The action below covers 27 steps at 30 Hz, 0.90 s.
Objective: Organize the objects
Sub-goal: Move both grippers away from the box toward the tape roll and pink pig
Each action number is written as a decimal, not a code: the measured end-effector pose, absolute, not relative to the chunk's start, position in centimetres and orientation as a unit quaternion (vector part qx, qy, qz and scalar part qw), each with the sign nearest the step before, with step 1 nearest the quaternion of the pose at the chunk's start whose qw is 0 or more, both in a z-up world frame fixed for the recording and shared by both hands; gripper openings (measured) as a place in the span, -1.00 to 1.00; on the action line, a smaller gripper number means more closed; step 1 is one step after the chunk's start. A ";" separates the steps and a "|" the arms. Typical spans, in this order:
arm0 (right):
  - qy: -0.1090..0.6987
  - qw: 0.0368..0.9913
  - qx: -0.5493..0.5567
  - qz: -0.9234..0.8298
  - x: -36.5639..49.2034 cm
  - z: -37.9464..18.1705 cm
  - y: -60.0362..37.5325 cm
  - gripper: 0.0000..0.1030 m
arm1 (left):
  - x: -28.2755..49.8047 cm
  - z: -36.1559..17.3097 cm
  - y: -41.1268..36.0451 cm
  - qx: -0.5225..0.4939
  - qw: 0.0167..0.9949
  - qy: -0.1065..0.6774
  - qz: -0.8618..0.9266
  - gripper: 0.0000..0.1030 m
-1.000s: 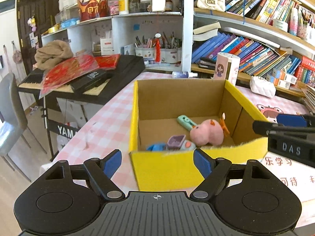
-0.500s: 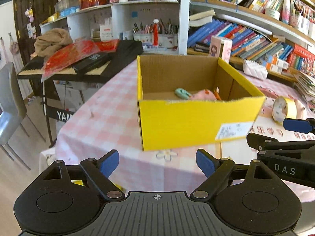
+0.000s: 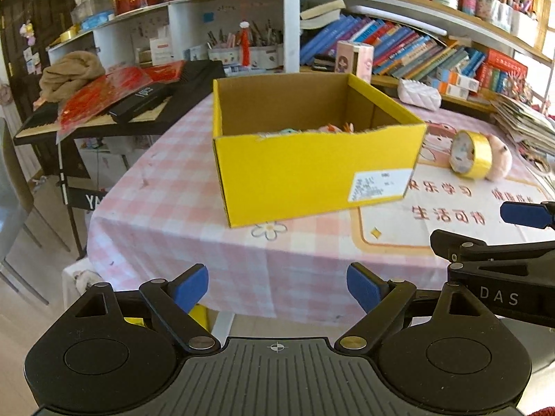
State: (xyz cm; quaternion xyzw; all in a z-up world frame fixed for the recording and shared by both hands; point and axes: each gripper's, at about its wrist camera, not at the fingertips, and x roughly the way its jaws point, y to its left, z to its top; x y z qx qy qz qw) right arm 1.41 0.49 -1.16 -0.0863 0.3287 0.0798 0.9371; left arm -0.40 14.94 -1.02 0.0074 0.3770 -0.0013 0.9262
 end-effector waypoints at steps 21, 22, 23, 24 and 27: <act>0.351 0.934 -0.062 -0.005 -1.3 -1.9 -4.6 0.64 | 0.1 -1.7 9.7 0.034 0.917 0.389 -0.086 0.75; 0.351 0.934 -0.061 -0.010 -1.3 -1.9 -5.0 0.64 | 0.3 -1.7 9.4 0.036 0.916 0.388 -0.090 0.75; 0.351 0.934 -0.059 -0.014 -1.2 -1.9 -5.3 0.64 | 0.5 -1.7 9.0 0.038 0.916 0.388 -0.093 0.75; 0.351 0.934 -0.058 -0.018 -1.2 -1.9 -5.7 0.64 | 0.7 -1.7 8.6 0.040 0.916 0.388 -0.097 0.75; 0.352 0.934 -0.053 -0.031 -1.0 -1.9 -7.0 0.64 | 1.5 -1.5 7.4 0.044 0.915 0.386 -0.107 0.75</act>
